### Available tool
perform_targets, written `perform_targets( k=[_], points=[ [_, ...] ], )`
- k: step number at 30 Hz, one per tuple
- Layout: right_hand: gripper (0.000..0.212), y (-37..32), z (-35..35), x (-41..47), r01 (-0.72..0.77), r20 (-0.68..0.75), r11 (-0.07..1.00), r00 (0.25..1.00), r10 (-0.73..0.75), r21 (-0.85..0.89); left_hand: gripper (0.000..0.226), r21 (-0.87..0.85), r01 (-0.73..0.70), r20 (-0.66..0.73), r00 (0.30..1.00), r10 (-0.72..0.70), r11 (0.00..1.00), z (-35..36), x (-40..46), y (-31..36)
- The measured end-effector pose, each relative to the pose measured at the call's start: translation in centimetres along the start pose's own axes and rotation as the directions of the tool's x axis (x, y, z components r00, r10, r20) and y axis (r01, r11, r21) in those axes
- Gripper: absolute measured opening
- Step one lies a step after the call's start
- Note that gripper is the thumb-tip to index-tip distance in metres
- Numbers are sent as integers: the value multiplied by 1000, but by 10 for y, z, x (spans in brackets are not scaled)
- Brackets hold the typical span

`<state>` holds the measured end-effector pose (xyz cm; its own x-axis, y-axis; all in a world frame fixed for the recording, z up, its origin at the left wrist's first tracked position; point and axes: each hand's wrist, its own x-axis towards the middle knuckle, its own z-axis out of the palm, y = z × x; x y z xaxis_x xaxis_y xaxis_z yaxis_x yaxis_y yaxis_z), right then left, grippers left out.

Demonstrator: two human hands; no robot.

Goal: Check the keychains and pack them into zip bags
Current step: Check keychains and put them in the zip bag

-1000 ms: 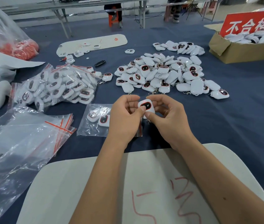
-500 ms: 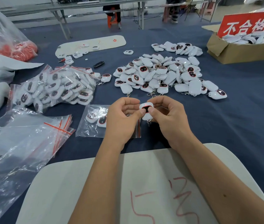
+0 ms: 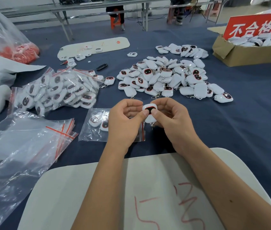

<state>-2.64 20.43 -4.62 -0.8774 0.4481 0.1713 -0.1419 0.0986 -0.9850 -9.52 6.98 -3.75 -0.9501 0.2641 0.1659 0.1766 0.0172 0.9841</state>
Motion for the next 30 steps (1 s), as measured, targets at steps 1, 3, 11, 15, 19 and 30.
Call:
perform_targets(
  k=[1,3,11,15,19,30],
  points=[
    [20,0,0,0,-1,24,1000,1000,1,5,25,-6,-2,-20,1000,2,1000,1,0,1],
    [25,1,1,0,3,46,1000,999,-3,-2,24,-12,3,-51,999,-4,1000,1,-1,1],
    [29,4,3,2,-19,-57,1000,998,19,-8,9,94,-24,-126,991,36,995,8,-1,1],
    [28,5,3,3,-19,-91,1000,996,19,-1,9,332,-59,-190,973,128,941,5,-1,-2],
    [26,5,3,2,3,-135,1000,991,0,22,17,511,-68,-118,982,149,857,5,-5,-4],
    [13,1,2,-1,51,-183,998,982,-42,45,13,591,-3,-81,995,64,807,1,-5,0]
  ],
)
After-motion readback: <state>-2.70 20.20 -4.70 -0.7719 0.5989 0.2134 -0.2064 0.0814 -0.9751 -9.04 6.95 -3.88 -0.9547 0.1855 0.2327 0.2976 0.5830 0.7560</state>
